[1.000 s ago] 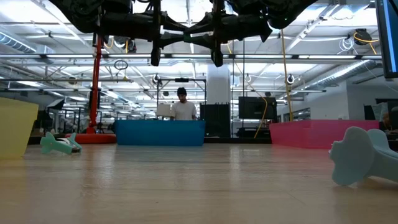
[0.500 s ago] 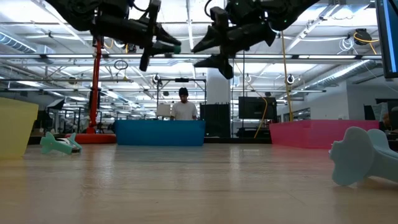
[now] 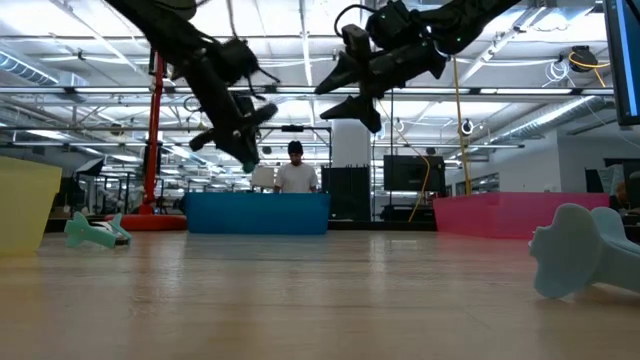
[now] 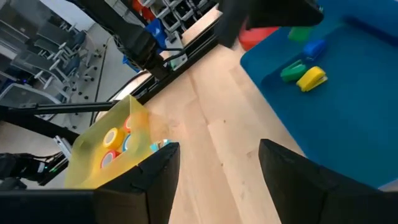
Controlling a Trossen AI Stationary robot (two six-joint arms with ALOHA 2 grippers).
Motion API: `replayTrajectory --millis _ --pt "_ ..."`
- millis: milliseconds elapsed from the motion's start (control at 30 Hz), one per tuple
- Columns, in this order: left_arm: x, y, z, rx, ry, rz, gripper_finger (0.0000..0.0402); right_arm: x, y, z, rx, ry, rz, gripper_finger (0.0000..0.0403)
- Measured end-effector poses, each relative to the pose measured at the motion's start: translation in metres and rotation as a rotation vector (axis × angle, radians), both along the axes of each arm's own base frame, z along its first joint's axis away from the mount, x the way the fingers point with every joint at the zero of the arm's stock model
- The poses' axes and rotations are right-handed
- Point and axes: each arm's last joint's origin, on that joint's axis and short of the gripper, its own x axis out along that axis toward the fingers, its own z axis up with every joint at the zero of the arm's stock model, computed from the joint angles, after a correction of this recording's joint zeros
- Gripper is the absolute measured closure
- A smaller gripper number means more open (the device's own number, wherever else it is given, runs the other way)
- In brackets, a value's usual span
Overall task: Pick and place Stapler, Stapler remover, tape
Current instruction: Put the green stapler into the blue bin
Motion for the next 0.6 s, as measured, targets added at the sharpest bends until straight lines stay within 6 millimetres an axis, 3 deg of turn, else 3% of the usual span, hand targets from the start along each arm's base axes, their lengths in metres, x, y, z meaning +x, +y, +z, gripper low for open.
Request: replayTrajectory --millis 267,600 --pt "0.024 0.041 -0.018 -0.088 0.336 0.002 0.0349 -0.002 -0.003 0.0 -0.017 -0.001 -0.004 0.0192" --pt "0.036 0.055 -0.056 -0.19 0.492 -0.008 0.034 -0.002 -0.003 0.0 -0.035 -0.002 0.005 0.0191"
